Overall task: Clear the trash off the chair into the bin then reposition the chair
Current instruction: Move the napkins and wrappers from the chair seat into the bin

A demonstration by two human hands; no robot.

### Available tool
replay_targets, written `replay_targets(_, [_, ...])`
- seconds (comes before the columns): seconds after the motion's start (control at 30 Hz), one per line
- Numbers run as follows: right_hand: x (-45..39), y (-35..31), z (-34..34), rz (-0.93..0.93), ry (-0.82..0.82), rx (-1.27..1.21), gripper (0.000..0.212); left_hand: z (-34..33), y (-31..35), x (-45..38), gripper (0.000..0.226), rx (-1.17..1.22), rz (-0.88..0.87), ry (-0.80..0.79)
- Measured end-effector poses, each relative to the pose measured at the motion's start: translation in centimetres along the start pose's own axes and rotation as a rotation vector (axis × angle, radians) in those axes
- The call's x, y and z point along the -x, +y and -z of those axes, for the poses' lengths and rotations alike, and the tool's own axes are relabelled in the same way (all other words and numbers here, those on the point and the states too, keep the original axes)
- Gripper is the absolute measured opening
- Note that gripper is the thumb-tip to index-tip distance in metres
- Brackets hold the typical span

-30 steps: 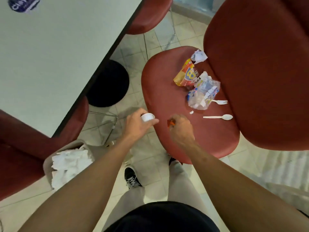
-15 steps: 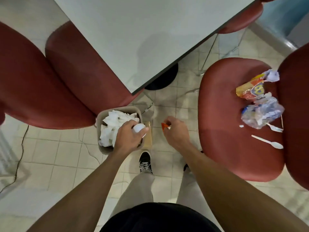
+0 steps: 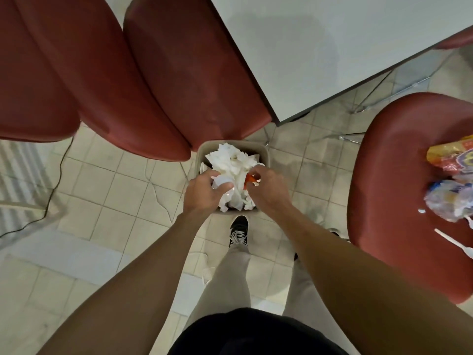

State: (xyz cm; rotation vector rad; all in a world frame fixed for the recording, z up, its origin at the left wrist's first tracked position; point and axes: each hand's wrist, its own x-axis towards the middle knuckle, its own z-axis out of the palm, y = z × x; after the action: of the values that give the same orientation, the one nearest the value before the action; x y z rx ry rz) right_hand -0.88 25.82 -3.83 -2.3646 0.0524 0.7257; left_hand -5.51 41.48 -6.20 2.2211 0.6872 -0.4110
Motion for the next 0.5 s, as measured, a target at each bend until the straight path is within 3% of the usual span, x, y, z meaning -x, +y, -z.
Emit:
replay_targets(0.17, [-0.1,-0.7,-0.3,0.006,-0.073,-0.006,0.057,0.0,-0.5,-0.1,0.055,-0.049,-0.064,0.024])
replay_targets(0.5, [0.3,2.1,3.7,-0.034,-0.031,-0.037,0.060,-1.5,4.8,-0.1,0.030,-0.162,-0.198,-0.022])
